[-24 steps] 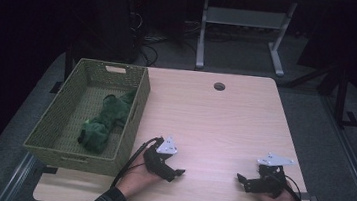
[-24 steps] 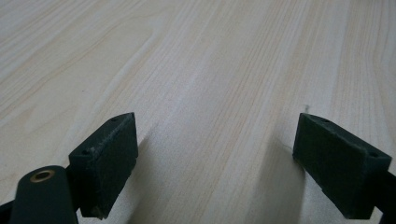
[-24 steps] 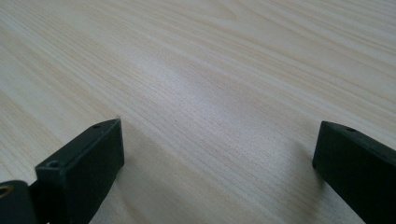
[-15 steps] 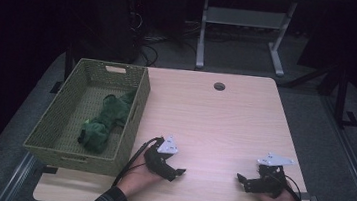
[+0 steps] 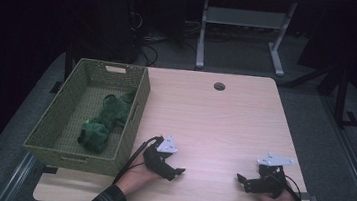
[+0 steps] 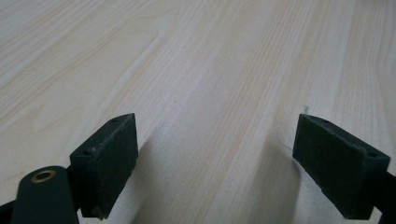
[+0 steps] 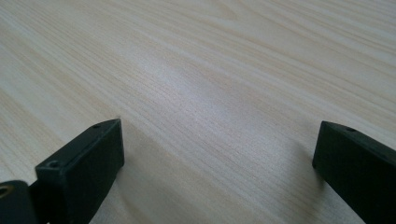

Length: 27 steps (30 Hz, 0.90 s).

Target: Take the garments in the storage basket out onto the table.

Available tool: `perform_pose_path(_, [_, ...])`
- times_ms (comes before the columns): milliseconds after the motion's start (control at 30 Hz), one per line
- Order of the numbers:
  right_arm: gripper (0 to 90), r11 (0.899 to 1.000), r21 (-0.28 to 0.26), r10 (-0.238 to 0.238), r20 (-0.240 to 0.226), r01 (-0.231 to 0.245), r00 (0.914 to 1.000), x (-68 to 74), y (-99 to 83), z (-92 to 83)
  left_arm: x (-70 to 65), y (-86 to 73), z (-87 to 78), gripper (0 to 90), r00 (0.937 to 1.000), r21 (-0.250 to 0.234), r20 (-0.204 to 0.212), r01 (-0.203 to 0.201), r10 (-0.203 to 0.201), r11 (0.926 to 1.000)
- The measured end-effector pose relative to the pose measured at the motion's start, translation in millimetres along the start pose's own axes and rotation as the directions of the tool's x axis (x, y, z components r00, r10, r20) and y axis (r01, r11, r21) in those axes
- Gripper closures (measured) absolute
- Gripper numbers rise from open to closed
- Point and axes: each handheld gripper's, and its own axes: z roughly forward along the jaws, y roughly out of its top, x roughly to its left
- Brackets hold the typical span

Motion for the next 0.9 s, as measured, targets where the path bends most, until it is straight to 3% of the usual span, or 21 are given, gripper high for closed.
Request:
perform_pose_path(467, [1.7, 1.000, 0.002, -0.002, -0.004, 0.002, 1.0000, 0.3, 0.0, -0.1, 1.5, 7.3, -16.3, 13.7, 0.9999, -0.031, -0.001, 0.017, -0.017, 0.9994])
perform_pose_path(900, [1.7, 1.000, 0.002, -0.003, -0.004, 0.003, 1.0000, 0.3, 0.0, -0.1, 4.6, 14.3, -27.0, 13.7, 0.9999, -0.030, 0.000, 0.014, -0.014, 0.9995])
